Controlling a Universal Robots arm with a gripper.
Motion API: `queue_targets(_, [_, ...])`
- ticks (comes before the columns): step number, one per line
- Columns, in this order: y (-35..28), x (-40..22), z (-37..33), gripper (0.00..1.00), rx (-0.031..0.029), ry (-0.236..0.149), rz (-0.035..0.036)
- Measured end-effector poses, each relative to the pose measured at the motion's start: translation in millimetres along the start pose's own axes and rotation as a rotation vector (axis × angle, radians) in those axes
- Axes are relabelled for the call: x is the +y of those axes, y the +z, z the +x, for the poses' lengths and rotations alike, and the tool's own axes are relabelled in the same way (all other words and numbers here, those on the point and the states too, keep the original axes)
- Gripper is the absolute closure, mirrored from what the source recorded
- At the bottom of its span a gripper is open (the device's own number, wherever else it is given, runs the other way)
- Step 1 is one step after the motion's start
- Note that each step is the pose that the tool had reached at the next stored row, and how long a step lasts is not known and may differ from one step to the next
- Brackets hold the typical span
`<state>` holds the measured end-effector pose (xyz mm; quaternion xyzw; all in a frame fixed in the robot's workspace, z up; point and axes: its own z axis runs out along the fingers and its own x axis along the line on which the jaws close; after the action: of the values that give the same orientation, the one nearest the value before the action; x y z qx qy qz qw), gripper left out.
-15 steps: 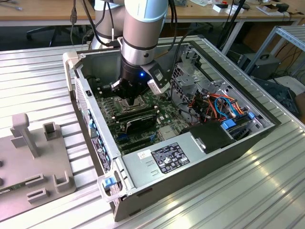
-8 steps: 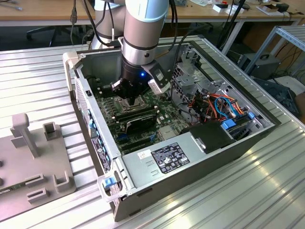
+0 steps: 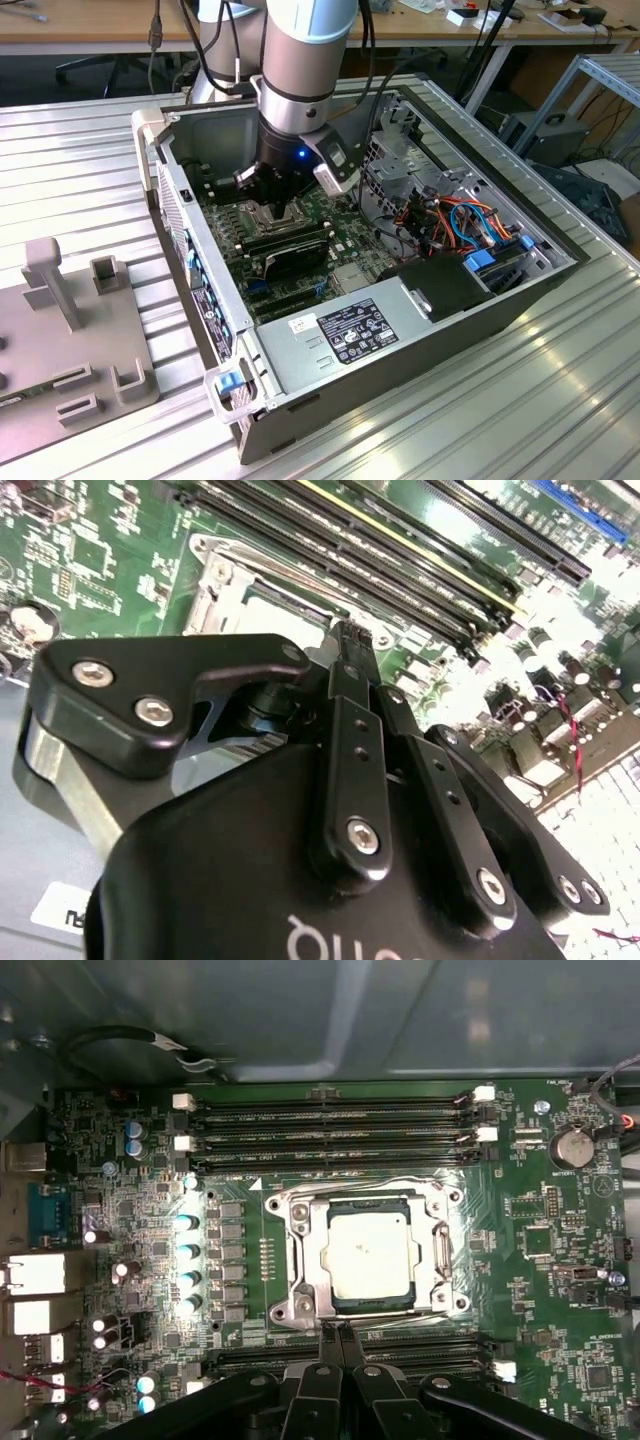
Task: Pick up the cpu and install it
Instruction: 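Install the second cpu locking lever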
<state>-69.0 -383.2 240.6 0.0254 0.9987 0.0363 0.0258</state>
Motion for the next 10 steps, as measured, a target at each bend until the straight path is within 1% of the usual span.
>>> queue_targets(3, [0.4,1.2,-5.2,0.89,-0.0001,0.002,0.0002])
queue_targets(6, [0.9,6.8,-5.6,0.89,-0.0005,0.006,0.0003])
queue_targets(8, [1.8,18.8,-5.0,0.89,-0.0010,0.013,0.0006])
queue_targets(10, [2.1,21.1,-6.3,0.89,-0.0012,0.017,0.0008])
